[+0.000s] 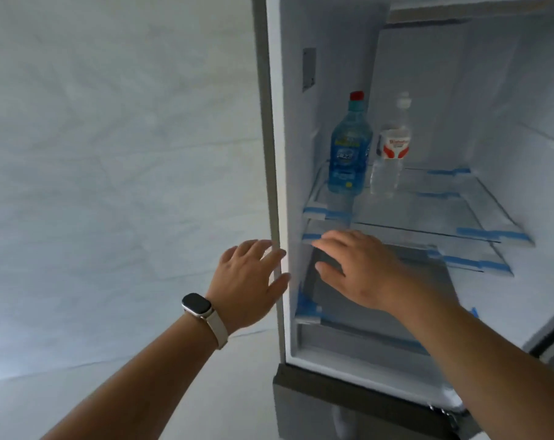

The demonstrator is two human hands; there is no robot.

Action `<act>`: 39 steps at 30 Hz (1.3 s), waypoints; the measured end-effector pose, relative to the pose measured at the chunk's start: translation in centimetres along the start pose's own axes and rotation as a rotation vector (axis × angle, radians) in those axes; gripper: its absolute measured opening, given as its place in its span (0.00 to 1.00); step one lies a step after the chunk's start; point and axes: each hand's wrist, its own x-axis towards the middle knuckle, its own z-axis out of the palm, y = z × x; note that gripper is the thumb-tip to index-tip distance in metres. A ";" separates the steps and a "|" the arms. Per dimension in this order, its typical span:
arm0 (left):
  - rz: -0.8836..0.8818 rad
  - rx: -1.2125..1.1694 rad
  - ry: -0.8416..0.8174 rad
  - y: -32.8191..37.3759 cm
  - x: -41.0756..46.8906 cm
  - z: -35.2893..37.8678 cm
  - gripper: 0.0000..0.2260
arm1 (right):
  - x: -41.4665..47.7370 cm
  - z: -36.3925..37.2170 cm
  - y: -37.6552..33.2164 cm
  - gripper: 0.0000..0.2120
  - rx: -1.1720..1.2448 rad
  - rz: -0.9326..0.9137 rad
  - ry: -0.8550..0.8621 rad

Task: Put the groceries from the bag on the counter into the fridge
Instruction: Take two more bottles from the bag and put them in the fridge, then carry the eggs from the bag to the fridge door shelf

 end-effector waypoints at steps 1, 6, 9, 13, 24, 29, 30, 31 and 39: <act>-0.041 0.001 -0.002 -1.2 -1.7 -0.3 0.22 | 0.2 0.3 -1.6 0.26 0.000 -0.034 -0.010; -0.241 0.003 -0.001 -6.3 -11.7 -2.2 0.23 | 1.2 1.9 -10.7 0.23 0.015 -0.212 -0.083; -0.361 0.028 -0.012 -8.5 -18.0 -3.5 0.26 | 1.4 3.1 -16.4 0.30 0.018 -0.318 -0.134; -0.505 0.057 -0.001 -10.5 -26.5 -5.5 0.28 | 0.9 4.9 -23.7 0.32 0.076 -0.460 -0.162; -0.947 0.138 0.040 -12.5 -46.3 -9.2 0.23 | -2.0 6.7 -42.9 0.36 0.080 -0.892 -0.240; -1.144 0.152 0.076 -13.6 -52.4 -9.6 0.26 | -1.6 8.6 -50.3 0.36 0.093 -1.077 -0.278; -1.182 0.152 0.076 -13.8 -53.3 -9.6 0.26 | -1.4 9.3 -51.7 0.36 0.097 -1.116 -0.284; -1.216 0.153 0.075 -14.1 -54.3 -9.6 0.27 | -1.1 9.9 -53.2 0.36 0.098 -1.157 -0.288; -1.474 0.184 0.129 -18.2 -58.6 -10.1 0.25 | 1.7 13.6 -63.8 0.27 0.143 -1.437 -0.338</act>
